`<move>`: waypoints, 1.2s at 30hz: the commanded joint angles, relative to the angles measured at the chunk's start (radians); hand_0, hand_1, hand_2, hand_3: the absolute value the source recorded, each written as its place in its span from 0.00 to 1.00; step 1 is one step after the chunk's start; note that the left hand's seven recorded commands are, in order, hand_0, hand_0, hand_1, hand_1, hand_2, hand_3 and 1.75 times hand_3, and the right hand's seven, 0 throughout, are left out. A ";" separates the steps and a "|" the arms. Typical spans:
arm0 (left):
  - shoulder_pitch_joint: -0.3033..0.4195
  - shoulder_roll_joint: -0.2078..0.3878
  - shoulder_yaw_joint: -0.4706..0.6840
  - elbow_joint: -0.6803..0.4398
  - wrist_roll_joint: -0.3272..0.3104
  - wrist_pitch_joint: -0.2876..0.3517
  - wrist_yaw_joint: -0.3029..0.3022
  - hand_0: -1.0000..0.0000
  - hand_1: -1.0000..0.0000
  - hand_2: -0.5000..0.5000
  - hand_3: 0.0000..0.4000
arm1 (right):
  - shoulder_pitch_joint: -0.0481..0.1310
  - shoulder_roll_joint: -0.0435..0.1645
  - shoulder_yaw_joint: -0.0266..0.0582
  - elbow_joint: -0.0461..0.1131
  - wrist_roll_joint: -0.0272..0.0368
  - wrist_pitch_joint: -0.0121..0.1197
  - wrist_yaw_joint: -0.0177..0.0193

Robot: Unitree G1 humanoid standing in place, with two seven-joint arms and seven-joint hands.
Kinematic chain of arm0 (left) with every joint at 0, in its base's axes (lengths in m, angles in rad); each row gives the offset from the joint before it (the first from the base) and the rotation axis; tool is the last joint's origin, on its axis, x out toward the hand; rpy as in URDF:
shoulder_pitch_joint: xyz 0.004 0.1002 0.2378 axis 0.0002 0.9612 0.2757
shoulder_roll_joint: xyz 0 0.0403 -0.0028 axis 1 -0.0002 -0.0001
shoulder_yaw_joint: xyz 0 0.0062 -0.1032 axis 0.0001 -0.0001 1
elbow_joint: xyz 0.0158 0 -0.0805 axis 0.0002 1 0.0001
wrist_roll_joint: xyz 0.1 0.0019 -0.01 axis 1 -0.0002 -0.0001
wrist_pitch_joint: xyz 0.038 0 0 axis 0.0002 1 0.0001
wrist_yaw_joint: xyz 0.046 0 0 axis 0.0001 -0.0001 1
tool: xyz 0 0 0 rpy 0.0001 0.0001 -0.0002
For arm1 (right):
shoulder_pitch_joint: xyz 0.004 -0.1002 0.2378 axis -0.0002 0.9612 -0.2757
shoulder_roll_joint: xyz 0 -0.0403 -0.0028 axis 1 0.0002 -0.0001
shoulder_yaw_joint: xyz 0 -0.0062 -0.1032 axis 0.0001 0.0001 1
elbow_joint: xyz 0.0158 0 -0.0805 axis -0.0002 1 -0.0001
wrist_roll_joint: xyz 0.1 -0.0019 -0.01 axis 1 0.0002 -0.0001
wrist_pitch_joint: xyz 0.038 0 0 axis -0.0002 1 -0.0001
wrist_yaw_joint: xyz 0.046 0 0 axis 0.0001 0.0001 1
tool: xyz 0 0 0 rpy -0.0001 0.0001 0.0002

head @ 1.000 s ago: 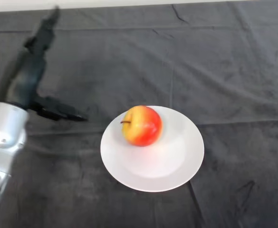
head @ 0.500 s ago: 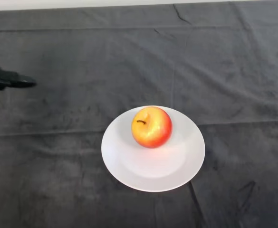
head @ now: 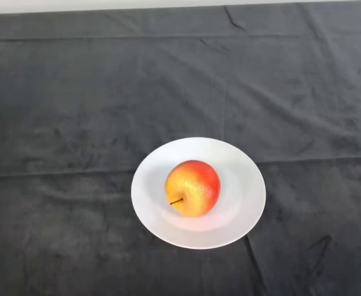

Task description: Move the apple to the plate

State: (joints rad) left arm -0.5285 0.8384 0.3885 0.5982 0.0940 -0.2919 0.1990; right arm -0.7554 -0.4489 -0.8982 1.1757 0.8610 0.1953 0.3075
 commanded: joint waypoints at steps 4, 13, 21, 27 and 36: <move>-0.080 0.121 0.087 0.086 -0.016 -0.052 0.047 1.00 1.00 0.50 0.00 | -0.031 -0.007 -0.0027 -0.013 0.0253 -0.004 0.0024; -0.110 0.162 0.143 0.204 -0.019 -0.080 0.118 1.00 1.00 0.50 0.00 | -0.033 -0.009 -0.0039 -0.007 0.0255 -0.004 0.0046; -0.128 0.151 0.179 0.239 -0.033 -0.086 0.193 1.00 1.00 0.50 0.00 | -0.035 -0.011 -0.0049 -0.003 0.0256 -0.005 0.0067; -0.123 0.111 0.203 0.209 -0.055 -0.076 0.246 1.00 1.00 0.50 0.00 | -0.036 -0.012 -0.0054 0.000 0.0256 -0.005 0.0079; -0.041 0.042 0.240 0.063 -0.090 -0.038 0.285 1.00 1.00 0.50 0.00 | -0.036 -0.012 -0.0057 0.002 0.0252 -0.006 0.0090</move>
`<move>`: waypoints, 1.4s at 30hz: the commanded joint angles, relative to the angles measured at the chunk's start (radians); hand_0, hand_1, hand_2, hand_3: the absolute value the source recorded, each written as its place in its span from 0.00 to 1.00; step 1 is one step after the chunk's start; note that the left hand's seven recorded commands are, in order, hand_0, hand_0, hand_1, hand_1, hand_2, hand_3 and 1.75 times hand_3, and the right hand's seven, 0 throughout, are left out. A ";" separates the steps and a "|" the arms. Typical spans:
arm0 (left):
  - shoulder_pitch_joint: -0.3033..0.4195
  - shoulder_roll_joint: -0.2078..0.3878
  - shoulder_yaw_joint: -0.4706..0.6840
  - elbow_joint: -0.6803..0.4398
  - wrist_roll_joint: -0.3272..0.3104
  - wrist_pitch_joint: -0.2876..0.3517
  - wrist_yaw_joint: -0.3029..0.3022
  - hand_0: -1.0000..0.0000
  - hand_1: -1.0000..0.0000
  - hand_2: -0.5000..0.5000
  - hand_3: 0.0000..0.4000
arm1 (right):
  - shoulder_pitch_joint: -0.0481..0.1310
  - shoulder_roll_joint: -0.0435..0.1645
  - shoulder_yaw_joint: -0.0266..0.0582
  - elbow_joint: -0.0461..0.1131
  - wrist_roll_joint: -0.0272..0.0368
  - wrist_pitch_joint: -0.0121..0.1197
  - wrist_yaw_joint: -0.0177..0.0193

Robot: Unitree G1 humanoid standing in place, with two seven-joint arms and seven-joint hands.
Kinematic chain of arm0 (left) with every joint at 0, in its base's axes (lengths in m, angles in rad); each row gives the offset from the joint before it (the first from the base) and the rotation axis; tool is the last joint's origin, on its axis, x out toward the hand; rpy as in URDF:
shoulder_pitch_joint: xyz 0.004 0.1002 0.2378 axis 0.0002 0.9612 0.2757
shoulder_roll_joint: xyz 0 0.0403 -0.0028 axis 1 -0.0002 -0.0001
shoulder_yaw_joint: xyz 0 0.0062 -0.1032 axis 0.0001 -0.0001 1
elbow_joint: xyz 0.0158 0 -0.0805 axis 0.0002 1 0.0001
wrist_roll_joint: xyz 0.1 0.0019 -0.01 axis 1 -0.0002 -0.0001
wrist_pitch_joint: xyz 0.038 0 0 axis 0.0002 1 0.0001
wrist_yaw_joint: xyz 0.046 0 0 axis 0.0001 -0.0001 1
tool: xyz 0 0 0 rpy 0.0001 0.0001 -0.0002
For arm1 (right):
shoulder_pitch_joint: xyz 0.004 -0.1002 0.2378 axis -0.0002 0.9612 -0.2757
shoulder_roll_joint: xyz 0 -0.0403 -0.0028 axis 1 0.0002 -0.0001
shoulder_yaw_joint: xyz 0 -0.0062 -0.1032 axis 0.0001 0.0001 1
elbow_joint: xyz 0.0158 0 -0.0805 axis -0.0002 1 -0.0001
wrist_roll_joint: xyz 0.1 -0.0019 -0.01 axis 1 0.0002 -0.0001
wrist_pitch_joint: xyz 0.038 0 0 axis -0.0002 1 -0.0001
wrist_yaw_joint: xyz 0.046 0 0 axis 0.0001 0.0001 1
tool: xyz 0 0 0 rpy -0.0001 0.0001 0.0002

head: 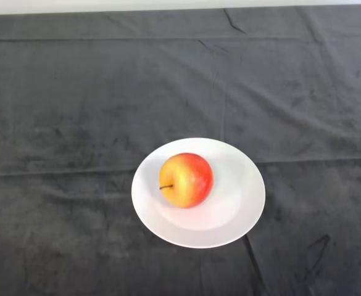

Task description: Move the apple to the plate

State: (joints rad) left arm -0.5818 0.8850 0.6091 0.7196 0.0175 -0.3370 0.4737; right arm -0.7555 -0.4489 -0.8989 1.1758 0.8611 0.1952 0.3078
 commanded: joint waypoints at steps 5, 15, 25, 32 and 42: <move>0.058 -0.027 0.038 -0.100 -0.030 0.008 0.009 1.00 1.00 0.50 0.00 | -0.036 -0.012 -0.0049 0.001 0.0247 -0.006 0.0089; 0.095 -0.040 0.055 -0.127 -0.049 0.036 -0.002 1.00 1.00 0.50 0.00 | -0.036 -0.011 -0.0047 0.000 0.0240 -0.006 0.0089; 0.103 -0.052 0.056 -0.147 -0.054 0.069 0.000 1.00 1.00 0.50 0.00 | -0.035 -0.011 -0.0045 -0.001 0.0235 -0.006 0.0086; 0.107 -0.056 0.058 -0.155 -0.057 0.081 0.000 1.00 1.00 0.50 0.00 | -0.035 -0.011 -0.0045 -0.002 0.0232 -0.006 0.0084; 0.107 -0.058 0.058 -0.145 -0.057 0.081 -0.004 1.00 1.00 0.50 0.00 | -0.035 -0.010 -0.0046 -0.002 0.0230 -0.006 0.0081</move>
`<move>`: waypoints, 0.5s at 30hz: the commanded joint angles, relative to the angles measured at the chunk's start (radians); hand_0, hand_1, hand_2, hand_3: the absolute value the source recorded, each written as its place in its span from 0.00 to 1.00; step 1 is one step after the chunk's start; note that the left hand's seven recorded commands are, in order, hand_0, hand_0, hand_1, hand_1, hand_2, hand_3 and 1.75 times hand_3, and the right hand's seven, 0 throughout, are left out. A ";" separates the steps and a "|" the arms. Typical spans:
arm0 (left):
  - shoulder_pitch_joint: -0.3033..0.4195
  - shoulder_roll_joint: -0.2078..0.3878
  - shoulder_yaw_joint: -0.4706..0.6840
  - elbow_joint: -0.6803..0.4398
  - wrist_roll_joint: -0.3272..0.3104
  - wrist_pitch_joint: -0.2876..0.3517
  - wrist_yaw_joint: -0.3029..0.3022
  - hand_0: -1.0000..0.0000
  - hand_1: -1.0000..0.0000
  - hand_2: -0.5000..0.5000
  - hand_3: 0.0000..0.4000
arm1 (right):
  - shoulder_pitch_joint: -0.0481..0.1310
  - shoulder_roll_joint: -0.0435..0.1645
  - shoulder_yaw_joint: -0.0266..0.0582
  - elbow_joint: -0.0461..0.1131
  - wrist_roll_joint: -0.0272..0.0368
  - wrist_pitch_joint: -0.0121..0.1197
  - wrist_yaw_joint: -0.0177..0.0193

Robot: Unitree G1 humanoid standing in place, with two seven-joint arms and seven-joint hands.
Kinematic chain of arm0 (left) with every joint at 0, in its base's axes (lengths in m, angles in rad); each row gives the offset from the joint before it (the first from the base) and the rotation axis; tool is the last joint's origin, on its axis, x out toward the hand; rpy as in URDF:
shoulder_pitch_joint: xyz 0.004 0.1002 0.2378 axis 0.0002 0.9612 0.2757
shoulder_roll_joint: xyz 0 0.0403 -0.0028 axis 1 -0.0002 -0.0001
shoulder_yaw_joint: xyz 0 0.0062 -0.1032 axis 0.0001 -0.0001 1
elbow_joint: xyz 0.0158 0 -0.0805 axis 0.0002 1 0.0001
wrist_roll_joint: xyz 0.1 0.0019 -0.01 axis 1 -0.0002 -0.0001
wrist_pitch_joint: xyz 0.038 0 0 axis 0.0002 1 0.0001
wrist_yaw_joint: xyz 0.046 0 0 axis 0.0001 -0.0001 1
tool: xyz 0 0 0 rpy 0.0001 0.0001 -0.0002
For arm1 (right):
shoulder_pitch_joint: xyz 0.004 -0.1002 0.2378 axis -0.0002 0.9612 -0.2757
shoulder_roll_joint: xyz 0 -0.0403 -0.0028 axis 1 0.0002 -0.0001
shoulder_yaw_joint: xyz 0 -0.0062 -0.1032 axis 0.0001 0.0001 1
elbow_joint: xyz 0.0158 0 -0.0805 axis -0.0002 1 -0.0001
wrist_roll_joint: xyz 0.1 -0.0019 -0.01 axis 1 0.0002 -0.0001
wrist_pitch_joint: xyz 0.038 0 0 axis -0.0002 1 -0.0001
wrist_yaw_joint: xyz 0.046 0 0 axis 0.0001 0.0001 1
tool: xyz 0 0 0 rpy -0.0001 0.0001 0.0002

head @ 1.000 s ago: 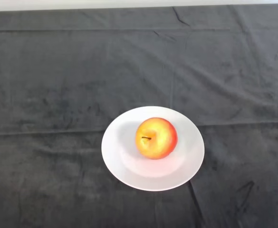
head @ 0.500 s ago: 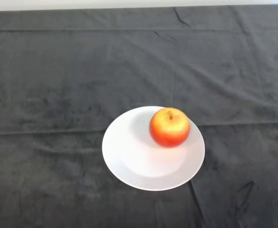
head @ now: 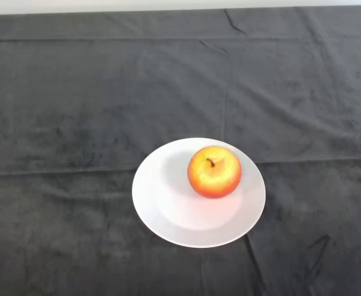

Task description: Move the apple to the plate

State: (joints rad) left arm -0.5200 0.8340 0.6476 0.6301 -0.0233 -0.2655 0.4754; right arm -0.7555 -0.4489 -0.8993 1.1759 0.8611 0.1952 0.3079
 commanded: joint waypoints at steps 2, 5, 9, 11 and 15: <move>0.045 -0.006 0.020 -0.055 -0.017 0.012 -0.006 1.00 1.00 0.50 0.00 | -0.035 -0.010 -0.0042 -0.002 0.0230 -0.006 0.0080; 0.046 -0.007 0.020 -0.056 -0.017 0.013 -0.007 1.00 1.00 0.50 0.00 | -0.035 -0.010 -0.0042 -0.002 0.0229 -0.006 0.0079; 0.047 -0.007 0.020 -0.058 -0.017 0.015 -0.007 1.00 1.00 0.50 0.00 | -0.035 -0.010 -0.0043 -0.003 0.0229 -0.006 0.0078; 0.047 -0.007 0.020 -0.057 -0.017 0.015 -0.007 1.00 1.00 0.50 0.00 | -0.035 -0.010 -0.0043 -0.003 0.0229 -0.006 0.0078; 0.047 -0.008 0.020 -0.057 -0.016 0.014 -0.007 1.00 1.00 0.50 0.00 | -0.035 -0.010 -0.0043 -0.003 0.0228 -0.006 0.0078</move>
